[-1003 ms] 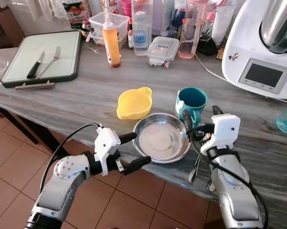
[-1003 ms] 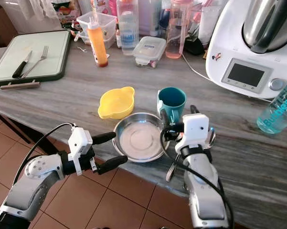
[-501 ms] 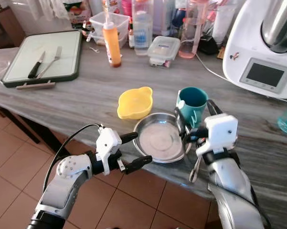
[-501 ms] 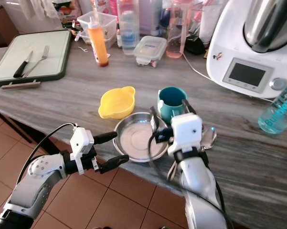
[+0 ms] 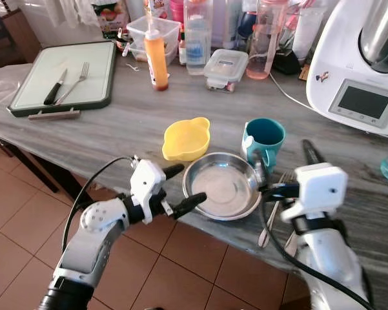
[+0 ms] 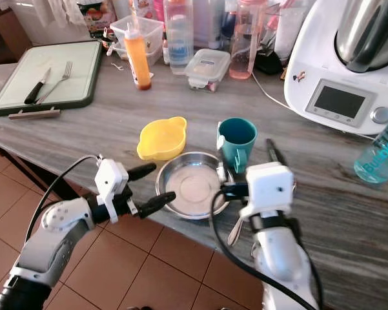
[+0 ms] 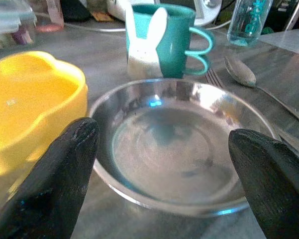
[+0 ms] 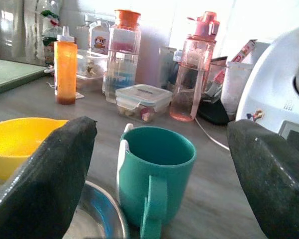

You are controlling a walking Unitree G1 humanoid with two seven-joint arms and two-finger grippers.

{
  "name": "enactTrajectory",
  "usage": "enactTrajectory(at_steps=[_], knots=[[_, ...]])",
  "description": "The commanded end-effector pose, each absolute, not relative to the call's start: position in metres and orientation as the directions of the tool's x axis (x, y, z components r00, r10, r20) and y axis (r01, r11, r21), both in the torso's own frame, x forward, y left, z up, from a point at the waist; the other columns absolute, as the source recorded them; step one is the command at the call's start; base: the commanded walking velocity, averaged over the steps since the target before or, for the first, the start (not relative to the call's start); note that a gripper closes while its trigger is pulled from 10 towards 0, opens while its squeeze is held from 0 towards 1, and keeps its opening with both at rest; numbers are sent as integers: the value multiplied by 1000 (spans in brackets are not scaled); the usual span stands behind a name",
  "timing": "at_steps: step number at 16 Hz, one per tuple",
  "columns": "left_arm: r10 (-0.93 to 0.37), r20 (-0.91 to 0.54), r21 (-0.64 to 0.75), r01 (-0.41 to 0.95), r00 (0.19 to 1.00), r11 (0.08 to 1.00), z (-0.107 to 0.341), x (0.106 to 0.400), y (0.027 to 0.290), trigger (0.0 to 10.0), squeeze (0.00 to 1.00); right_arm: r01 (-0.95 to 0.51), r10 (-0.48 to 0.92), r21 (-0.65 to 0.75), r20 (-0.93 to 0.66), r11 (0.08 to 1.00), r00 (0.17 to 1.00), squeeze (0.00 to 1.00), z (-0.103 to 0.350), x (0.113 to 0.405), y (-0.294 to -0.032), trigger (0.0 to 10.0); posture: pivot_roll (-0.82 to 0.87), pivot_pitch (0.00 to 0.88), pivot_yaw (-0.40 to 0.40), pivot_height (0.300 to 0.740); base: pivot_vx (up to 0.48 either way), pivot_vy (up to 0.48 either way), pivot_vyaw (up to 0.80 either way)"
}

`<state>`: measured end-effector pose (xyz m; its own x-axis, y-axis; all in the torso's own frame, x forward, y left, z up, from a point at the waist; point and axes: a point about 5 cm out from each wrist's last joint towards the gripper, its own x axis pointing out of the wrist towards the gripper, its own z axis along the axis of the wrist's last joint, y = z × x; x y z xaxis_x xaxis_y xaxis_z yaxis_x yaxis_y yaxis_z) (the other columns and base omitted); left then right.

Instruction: Setting the table

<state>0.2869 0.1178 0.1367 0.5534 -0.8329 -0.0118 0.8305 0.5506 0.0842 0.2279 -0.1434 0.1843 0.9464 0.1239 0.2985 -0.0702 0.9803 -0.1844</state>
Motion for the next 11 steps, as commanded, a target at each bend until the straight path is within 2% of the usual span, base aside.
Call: enactTrajectory(at_steps=[1, 4, 5, 8, 11], knots=[[-825, 3, 107, 820, 565, 563, 146, 290, 120, 10000, 0, -66, 119, -185, 292, 980, 949, 1000, 185, 224, -146, 10000, 43, 120, 54, 740, 0, 0, 0], [-794, 10, 125, 787, 608, 604, 149, 296, 122, 10000, 0, -7, 58, -191, 263, 982, 963, 1000, 180, 213, -160, 10000, 46, 104, 49, 740, 0, 0, 0], [-731, 23, 150, 720, 682, 677, 149, 304, 124, 10000, 0, 21, 30, -220, 226, 975, 974, 1000, 170, 201, -171, 10000, 40, 89, 50, 740, 0, 0, 0], [-673, 50, 151, 660, 738, 736, 149, 309, 125, 10000, 0, 53, -3, -249, 199, 967, 980, 1000, 167, 191, -182, 10000, 25, 73, 50, 740, 0, 0, 0], [-525, 88, 156, 509, 847, 847, 148, 316, 140, 10000, 0, 98, -43, -250, 213, 963, 976, 1000, 171, 187, -188, 10000, 16, 65, 48, 740, 0, 0, 0]])
